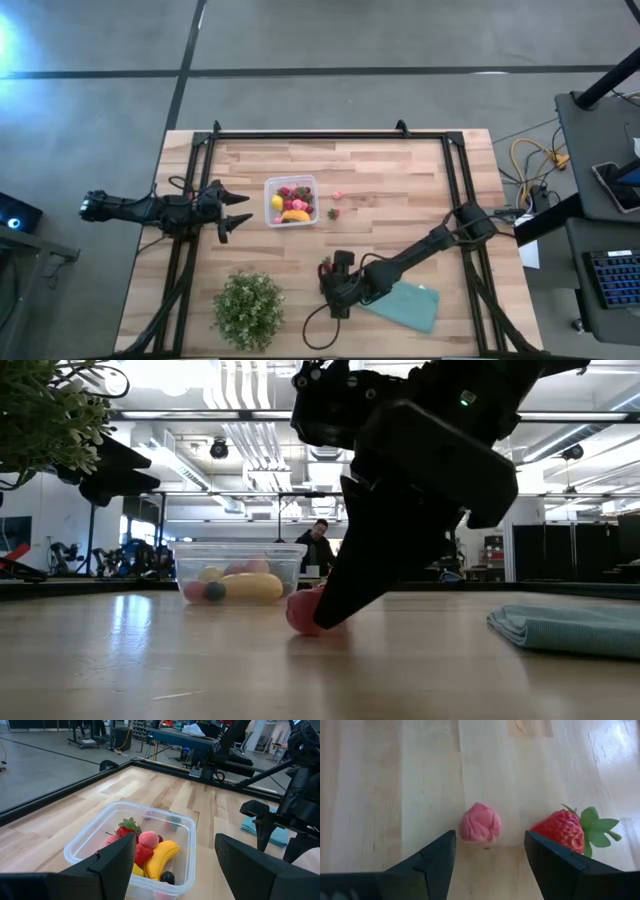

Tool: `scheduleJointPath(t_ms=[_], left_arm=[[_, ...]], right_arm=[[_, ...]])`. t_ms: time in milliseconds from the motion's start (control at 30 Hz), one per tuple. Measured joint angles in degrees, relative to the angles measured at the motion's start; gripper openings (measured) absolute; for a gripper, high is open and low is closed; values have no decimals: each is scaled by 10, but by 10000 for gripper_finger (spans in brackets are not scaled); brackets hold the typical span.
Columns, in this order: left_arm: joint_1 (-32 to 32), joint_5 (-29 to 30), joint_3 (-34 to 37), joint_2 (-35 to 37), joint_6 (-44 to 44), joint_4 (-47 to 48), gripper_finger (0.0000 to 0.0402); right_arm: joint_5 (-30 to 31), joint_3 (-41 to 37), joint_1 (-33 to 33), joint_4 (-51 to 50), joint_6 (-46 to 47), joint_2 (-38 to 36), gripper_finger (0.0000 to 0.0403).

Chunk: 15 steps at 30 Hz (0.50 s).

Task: Pick and placing Produce into tupperware
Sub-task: Put the pink peach into the transparent bin

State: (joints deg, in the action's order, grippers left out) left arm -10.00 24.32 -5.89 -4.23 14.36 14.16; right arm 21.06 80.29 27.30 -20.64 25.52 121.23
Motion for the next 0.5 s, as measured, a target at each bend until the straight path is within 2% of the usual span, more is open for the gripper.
scheduleJointPath(t_ms=[200, 333, 500], left_arm=[[0, 0, 0, 0, 0, 1, 258], [0, 0, 0, 0, 0, 1, 258], [0, 0, 0, 0, 0, 1, 258]], right_arm=[[-8, 1, -5, 11, -1, 0, 228], [-45, 1, -15, 47, -18, 0, 228], [-48, 0, -23, 46, -20, 0, 228]])
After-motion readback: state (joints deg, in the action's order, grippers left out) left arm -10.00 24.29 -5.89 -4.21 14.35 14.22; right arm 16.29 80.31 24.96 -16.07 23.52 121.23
